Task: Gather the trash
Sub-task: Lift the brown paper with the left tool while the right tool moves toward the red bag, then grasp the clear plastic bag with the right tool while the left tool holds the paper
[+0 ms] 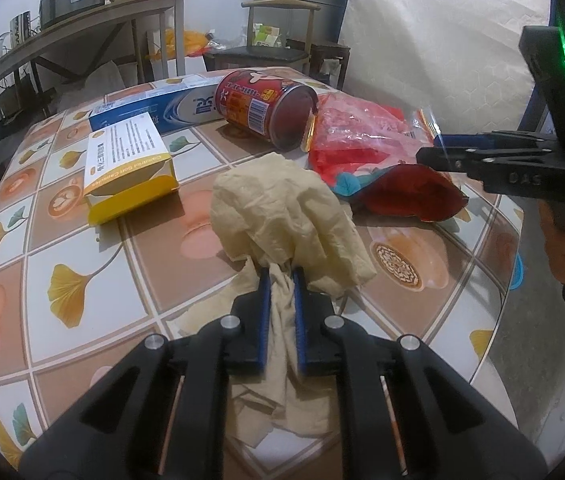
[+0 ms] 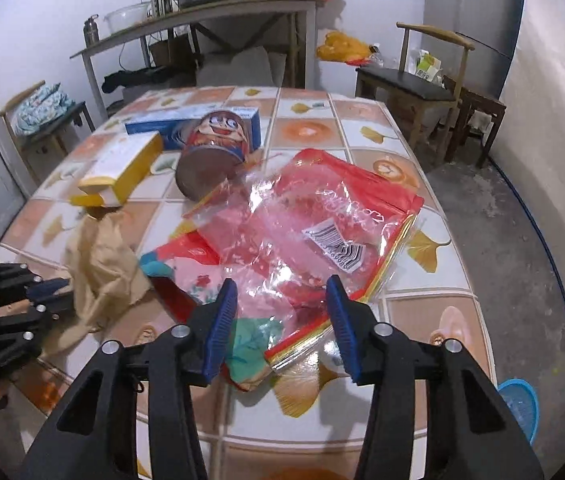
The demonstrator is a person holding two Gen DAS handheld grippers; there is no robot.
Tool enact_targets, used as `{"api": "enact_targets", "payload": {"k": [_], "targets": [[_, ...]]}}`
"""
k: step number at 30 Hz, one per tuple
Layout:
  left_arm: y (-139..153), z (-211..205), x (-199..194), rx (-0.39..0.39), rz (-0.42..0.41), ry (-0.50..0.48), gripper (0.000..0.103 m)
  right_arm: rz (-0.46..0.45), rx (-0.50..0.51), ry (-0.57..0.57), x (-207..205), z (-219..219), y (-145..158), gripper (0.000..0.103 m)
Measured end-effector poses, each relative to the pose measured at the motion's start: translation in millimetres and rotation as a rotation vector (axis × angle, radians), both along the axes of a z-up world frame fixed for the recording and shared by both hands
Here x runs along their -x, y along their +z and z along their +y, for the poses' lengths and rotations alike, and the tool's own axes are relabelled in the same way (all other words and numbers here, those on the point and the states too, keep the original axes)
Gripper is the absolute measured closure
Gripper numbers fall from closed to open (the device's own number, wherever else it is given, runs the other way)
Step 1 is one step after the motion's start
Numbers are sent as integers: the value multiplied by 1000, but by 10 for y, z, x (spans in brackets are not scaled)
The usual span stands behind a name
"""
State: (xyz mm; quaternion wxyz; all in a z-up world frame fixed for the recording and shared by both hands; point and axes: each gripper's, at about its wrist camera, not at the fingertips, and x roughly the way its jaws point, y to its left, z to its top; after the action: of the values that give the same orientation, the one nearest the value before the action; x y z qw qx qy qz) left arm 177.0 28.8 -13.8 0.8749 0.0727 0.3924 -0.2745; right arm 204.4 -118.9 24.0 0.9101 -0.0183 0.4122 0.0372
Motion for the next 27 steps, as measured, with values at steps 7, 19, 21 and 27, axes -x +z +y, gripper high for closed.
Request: {"api": "enact_targets", "payload": {"k": [7,19,21,27], "targets": [[-7,-5,7,-2,-1,1,94,2,-5,-14,-55,-42,-56,93],[-12,-3,5,-5,-4,0,94,-53,-246,-27,99,-392,178,78],[-12,-3,4,-4,-3,1,94,-55,-315,-76,76,-560,183,61],[-14,-4,2,-5,-3,0,94,12,-504,-233,-109,-1043,-8,60]]}}
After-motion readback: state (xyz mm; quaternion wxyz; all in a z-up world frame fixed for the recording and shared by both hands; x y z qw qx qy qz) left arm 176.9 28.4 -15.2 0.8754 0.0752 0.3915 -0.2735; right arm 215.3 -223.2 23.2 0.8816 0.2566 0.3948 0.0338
